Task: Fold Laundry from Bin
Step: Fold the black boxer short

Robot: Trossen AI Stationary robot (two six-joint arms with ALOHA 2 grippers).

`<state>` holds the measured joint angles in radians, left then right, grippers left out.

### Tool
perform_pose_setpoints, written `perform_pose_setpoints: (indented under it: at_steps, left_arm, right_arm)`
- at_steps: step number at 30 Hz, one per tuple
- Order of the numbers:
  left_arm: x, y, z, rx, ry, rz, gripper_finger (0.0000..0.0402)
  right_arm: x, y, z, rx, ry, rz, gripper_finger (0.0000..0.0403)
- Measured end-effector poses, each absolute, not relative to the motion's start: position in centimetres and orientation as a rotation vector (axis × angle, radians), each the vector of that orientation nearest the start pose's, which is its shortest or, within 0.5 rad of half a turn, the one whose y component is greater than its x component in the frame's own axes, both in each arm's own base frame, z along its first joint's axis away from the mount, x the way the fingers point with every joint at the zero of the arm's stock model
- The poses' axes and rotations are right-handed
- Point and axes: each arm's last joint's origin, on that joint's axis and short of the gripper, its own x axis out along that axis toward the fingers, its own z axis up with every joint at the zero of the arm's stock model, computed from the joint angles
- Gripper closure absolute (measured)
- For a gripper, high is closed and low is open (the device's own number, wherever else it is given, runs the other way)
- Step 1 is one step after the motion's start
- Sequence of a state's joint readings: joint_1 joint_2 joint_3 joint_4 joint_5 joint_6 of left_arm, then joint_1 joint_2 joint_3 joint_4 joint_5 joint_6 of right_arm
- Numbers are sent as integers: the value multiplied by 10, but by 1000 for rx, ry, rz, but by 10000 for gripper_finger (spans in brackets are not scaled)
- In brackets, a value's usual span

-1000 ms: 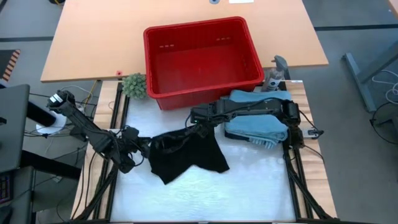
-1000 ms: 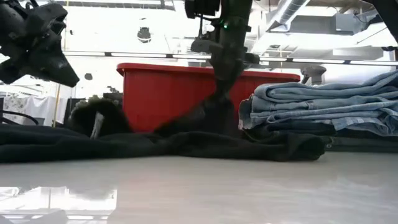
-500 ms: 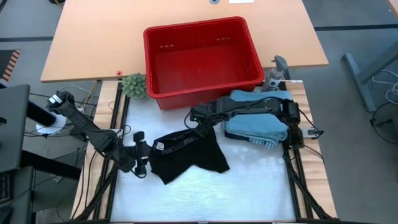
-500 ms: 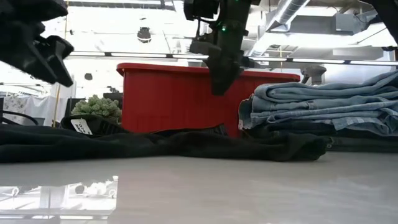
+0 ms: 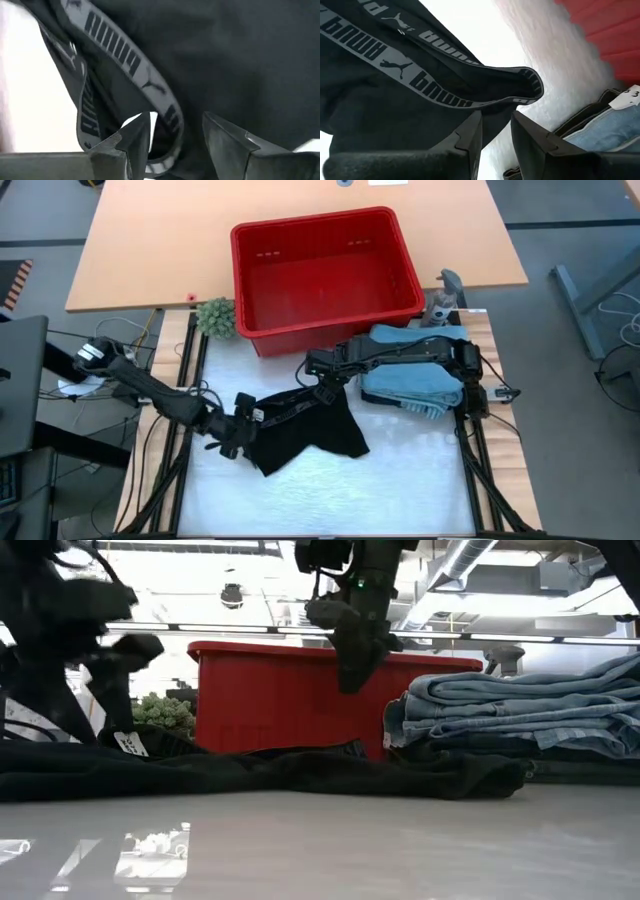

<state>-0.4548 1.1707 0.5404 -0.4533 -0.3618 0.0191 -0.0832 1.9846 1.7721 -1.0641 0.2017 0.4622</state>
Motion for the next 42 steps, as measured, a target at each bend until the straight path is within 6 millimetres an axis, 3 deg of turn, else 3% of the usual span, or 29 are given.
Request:
perform_pose_setpoints:
  at_steps: [6,10,16,21,26,34,42]
  left_arm:
    - [191,-64,147,460,1127,-103,232]
    - [196,-57,140,414,1171,-49,242]
    - [197,-52,140,357,1176,-4,286]
    - [197,-51,140,337,1176,14,301]
    - [197,-51,140,313,1176,29,301]
    - [196,-52,140,314,1176,28,302]
    - [196,-52,140,316,1176,26,302]
  right_arm:
    - [405,-40,260,297,1195,-518,274]
    - [405,-37,260,149,1231,-403,275]
    - [404,-25,253,-265,1302,94,275]
    - [399,-29,238,-475,1284,419,276]
    - [401,-48,228,-521,1244,408,276]
    - [402,-80,230,-508,1186,349,276]
    - [406,-82,213,-520,1207,436,276]
